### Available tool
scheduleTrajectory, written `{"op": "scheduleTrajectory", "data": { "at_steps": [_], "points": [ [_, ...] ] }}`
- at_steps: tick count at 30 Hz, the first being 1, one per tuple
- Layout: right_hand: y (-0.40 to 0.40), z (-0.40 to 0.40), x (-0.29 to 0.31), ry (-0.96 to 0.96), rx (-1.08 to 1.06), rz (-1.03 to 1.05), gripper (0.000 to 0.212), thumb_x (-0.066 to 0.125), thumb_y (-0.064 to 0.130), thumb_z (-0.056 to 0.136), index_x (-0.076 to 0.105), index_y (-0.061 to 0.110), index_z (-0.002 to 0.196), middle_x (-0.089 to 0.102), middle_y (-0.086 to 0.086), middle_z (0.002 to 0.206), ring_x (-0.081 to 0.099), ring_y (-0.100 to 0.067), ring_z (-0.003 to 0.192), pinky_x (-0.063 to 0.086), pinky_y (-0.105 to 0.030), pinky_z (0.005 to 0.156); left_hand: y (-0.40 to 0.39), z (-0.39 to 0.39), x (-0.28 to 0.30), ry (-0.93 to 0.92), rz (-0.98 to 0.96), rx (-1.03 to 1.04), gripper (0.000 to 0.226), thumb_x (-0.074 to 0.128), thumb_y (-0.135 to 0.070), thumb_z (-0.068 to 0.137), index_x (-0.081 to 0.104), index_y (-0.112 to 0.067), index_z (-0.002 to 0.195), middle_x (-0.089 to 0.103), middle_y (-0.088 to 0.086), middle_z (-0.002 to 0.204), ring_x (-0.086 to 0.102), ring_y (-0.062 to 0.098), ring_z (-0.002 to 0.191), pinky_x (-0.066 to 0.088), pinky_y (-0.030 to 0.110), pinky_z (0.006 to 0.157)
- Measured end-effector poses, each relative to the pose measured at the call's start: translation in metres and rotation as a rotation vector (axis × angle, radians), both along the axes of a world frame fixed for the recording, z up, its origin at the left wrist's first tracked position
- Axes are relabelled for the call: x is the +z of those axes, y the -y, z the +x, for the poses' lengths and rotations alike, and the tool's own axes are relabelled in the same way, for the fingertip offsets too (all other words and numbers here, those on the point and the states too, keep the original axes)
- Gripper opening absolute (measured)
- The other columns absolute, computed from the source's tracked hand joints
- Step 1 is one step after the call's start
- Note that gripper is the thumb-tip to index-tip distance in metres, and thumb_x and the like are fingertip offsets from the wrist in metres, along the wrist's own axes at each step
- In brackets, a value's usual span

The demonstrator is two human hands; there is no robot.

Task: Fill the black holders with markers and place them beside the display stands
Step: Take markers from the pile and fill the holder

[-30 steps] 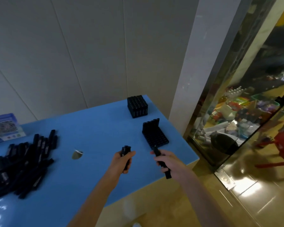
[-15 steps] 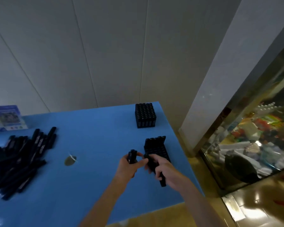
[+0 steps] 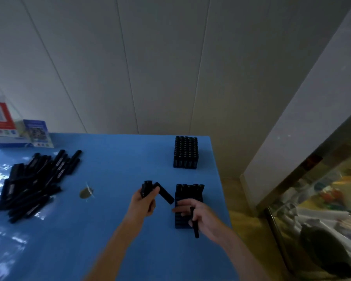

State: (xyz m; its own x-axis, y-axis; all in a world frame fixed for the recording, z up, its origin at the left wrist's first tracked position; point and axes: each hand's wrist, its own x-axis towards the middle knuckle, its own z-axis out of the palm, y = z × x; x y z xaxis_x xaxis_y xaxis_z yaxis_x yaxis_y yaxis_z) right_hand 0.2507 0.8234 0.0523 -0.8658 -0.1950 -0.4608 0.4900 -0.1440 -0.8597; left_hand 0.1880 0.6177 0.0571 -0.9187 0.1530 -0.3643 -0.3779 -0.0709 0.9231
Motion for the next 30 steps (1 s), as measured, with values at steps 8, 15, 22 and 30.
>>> {"op": "scheduleTrajectory", "data": {
  "at_steps": [8, 15, 22, 30],
  "points": [
    [-0.02, -0.002, -0.008, -0.105, 0.044, 0.194, 0.033, 0.069, 0.0, 0.088, 0.053, 0.005, 0.117, 0.075, -0.005, 0.109, 0.069, -0.015, 0.107, 0.055, -0.034, 0.096, 0.02, -0.012, -0.008, 0.018, 0.019, 0.215, 0.015, 0.062, -0.022, 0.098, 0.068, -0.008, 0.098, 0.07, 0.012, 0.089, 0.037, 0.014, 0.053, 0.028, 0.025, 0.045],
    [-0.014, -0.011, -0.017, -0.282, -0.046, 0.403, 0.018, 0.076, 0.016, 0.085, 0.074, 0.019, 0.102, 0.075, 0.006, 0.099, 0.07, -0.005, 0.095, 0.055, -0.026, 0.09, 0.034, -0.012, -0.011, 0.03, 0.045, 0.255, 0.017, 0.063, -0.017, 0.097, 0.066, -0.001, 0.101, 0.074, 0.005, 0.087, 0.04, 0.011, 0.053, 0.032, 0.021, 0.042],
    [-0.002, -0.03, -0.015, -0.429, -0.094, 0.57, 0.016, 0.084, 0.014, 0.076, 0.072, 0.019, 0.085, 0.07, 0.004, 0.087, 0.067, -0.006, 0.087, 0.054, -0.023, 0.084, 0.045, -0.013, -0.014, 0.04, 0.046, 0.255, 0.016, 0.065, -0.018, 0.095, 0.066, -0.004, 0.102, 0.073, 0.008, 0.093, 0.042, 0.012, 0.057, 0.032, 0.025, 0.049],
    [-0.008, -0.048, -0.028, -0.591, -0.099, 0.981, 0.02, 0.074, 0.02, 0.086, 0.074, 0.017, 0.106, 0.062, 0.012, 0.09, 0.059, -0.002, 0.08, 0.052, -0.021, 0.081, 0.051, -0.024, -0.016, 0.047, 0.027, 0.232, 0.018, 0.065, -0.019, 0.095, 0.066, -0.004, 0.104, 0.072, 0.008, 0.093, 0.042, 0.013, 0.056, 0.033, 0.024, 0.047]
  ]
}}
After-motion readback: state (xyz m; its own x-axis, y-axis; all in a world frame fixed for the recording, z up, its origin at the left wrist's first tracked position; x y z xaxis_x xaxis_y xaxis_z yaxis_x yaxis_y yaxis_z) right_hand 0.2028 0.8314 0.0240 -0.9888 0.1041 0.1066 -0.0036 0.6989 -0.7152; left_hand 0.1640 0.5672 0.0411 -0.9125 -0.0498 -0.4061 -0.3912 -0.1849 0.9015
